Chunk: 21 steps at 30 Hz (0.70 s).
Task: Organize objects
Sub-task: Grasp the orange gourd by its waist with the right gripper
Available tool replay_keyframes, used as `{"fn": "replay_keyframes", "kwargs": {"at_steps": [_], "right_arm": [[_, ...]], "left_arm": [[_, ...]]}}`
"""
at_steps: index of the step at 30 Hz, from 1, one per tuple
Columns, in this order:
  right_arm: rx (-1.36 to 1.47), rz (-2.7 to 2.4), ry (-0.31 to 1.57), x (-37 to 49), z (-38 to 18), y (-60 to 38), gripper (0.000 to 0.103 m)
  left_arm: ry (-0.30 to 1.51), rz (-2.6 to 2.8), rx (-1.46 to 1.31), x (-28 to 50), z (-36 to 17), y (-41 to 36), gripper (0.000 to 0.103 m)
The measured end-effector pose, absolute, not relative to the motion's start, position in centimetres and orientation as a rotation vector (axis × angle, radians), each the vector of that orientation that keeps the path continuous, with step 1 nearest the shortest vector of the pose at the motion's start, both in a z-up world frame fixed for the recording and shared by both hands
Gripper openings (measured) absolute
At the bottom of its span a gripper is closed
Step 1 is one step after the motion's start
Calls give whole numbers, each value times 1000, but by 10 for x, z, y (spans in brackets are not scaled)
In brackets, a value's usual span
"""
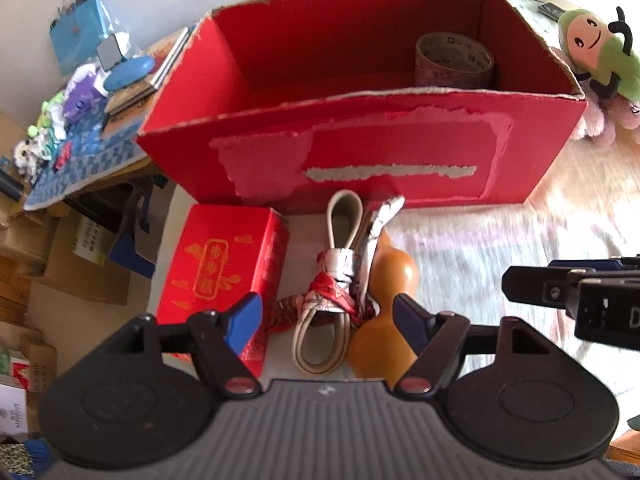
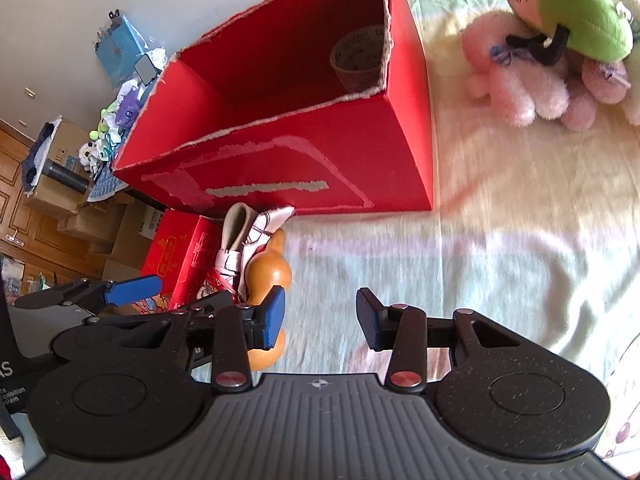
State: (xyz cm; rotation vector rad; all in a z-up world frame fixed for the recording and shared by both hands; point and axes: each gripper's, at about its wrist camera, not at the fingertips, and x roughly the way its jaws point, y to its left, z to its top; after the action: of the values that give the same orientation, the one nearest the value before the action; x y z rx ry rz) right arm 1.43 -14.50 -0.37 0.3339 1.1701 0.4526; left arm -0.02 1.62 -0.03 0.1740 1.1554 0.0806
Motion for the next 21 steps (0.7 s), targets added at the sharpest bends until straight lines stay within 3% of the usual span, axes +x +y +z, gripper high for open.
{"fn": "replay_keyframes", "kwargs": {"at_steps": [14,21], "right_arm": [[434,481,1256,26,-24,-140,43],[435,483,1259,29,-29,-136,36]], "left_arm": [[1083,-251,-42,-26,6,50,73],[1023,-443,-51,-35,8,31,73]]}}
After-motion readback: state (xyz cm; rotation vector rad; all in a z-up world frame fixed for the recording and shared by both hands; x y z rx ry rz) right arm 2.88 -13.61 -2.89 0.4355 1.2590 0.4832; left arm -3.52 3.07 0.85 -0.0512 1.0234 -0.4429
